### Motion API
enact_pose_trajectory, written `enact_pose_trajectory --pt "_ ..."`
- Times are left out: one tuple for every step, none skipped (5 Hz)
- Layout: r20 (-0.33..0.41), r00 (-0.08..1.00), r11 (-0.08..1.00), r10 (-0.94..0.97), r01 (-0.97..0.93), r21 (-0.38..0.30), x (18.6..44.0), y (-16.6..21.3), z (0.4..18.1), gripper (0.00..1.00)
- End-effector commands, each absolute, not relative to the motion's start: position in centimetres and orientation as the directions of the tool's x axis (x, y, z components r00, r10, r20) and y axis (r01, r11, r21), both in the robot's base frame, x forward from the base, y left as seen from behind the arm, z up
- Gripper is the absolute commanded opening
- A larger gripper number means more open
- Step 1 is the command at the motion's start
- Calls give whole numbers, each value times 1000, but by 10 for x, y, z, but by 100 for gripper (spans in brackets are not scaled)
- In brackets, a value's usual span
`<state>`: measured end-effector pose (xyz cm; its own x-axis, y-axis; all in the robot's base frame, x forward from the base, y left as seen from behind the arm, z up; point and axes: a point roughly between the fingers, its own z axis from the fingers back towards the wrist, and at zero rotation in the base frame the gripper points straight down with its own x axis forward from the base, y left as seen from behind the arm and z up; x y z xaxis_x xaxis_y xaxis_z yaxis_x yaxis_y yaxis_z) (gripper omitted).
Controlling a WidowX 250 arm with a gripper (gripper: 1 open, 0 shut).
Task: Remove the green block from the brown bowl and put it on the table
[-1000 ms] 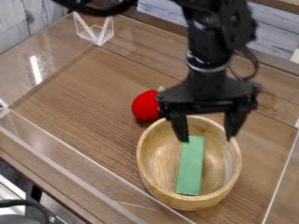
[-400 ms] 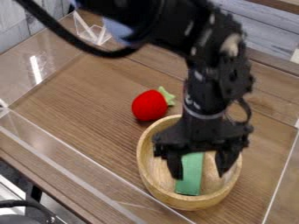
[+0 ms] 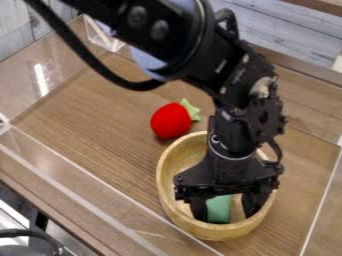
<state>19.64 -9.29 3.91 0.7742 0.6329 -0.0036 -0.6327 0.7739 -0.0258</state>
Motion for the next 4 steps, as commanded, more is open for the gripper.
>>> enact_pose_trajectory --pt "-7 792 791 611 -610 -48 203 -99 40 100" --pt "-20 735 733 678 -678 -53 205 -96 44 100" --pt "-33 669 667 742 -743 -56 207 -94 48 100" --pt "-43 683 680 729 -731 -58 204 -83 51 100"
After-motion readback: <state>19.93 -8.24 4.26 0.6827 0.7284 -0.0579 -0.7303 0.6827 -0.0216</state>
